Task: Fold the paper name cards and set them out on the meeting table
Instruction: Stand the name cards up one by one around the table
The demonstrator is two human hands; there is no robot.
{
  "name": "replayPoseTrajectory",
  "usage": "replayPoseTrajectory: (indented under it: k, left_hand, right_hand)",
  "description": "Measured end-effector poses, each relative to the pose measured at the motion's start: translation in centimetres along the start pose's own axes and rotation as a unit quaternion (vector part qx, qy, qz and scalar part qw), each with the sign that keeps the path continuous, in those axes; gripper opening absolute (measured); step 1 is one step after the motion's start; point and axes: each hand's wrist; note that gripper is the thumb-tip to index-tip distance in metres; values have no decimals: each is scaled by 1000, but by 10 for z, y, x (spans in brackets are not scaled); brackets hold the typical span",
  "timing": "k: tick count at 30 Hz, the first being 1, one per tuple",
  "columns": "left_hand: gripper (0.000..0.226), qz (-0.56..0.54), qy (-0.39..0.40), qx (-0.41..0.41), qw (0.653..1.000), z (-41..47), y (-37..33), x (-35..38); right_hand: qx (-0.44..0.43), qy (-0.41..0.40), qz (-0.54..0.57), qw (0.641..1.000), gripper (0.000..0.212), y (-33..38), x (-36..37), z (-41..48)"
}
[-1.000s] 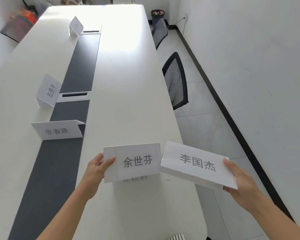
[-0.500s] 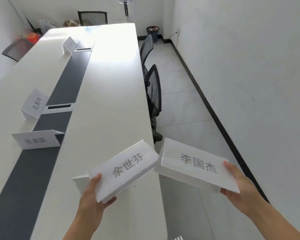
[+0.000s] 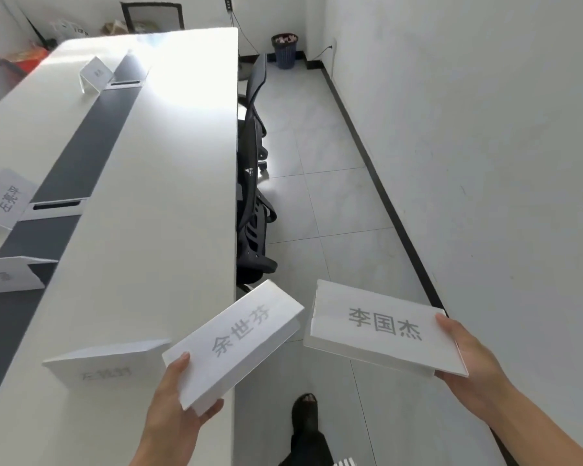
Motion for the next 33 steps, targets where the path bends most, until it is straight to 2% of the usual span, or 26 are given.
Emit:
replayPoseTrajectory:
  k: [8, 11, 19, 25, 33]
  left_hand:
    - [20, -34, -7, 33, 999, 75, -48, 86]
    - [20, -50, -16, 39, 998, 112, -79, 123]
    - [23, -52, -34, 92, 994, 183, -186, 196]
    - [23, -96, -117, 94, 984, 245, -221, 228]
    - [21, -200, -227, 108, 947, 304, -259, 292]
  right_hand:
    - [-25, 27, -16, 999, 30, 72, 18, 108]
    - [-39, 22, -20, 999, 32, 112, 32, 157]
    - [-40, 76, -13, 996, 34, 204, 86, 265]
    - [-14, 134, -61, 989, 33, 265, 141, 378]
    - [-7, 225, -137, 965, 28, 366, 244, 531]
Point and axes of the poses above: each hand's wrist, its own z-axis towards the middle knuckle, its own x-axis out of the palm, y = z × x, and after that the axes turned 4 degrees about -x, right-handed
